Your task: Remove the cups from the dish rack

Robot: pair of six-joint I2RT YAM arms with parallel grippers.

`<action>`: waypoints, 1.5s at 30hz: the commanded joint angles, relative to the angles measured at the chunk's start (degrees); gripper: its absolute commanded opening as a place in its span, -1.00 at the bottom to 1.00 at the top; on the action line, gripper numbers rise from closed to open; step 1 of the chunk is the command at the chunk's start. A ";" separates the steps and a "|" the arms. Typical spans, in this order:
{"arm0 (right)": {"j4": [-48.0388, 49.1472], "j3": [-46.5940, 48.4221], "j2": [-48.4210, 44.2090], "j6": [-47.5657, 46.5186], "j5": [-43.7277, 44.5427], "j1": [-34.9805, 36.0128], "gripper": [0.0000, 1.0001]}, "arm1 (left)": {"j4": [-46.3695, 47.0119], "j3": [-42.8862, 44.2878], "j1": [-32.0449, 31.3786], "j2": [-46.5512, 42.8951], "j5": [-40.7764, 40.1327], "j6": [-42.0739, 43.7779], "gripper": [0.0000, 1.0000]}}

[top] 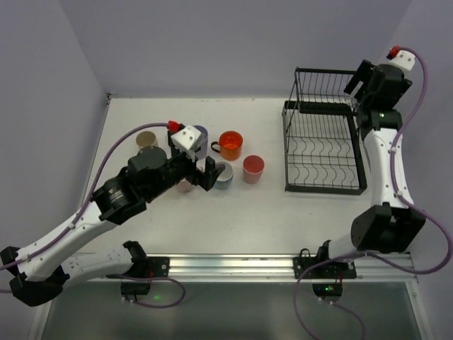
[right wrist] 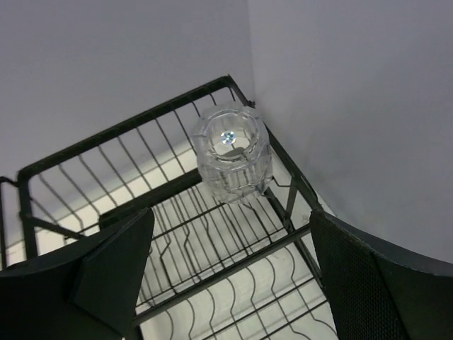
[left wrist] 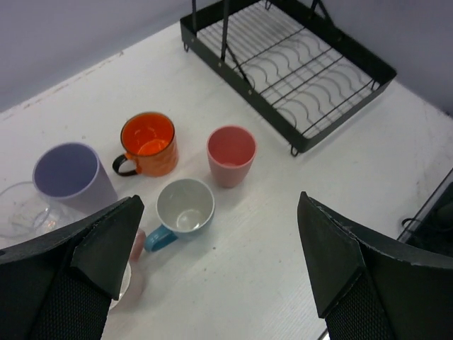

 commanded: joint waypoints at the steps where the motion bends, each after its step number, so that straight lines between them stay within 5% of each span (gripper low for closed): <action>1: -3.25 5.70 4.15 -3.19 -0.75 -1.41 0.86 | 4.46 -9.63 -0.25 -2.29 -4.47 2.82 1.00; 15: -7.38 20.12 21.03 -9.69 -1.35 -2.73 0.89 | 10.01 -17.38 -0.25 -4.68 -1.22 3.09 1.00; 39: -4.58 22.16 25.09 -10.49 -10.32 -2.82 0.75 | 10.62 -18.08 0.02 -3.18 -1.84 3.35 1.00; 45: -2.28 20.74 24.55 -10.92 -7.08 -2.82 0.87 | 10.62 -17.99 0.28 -2.66 -1.48 3.35 1.00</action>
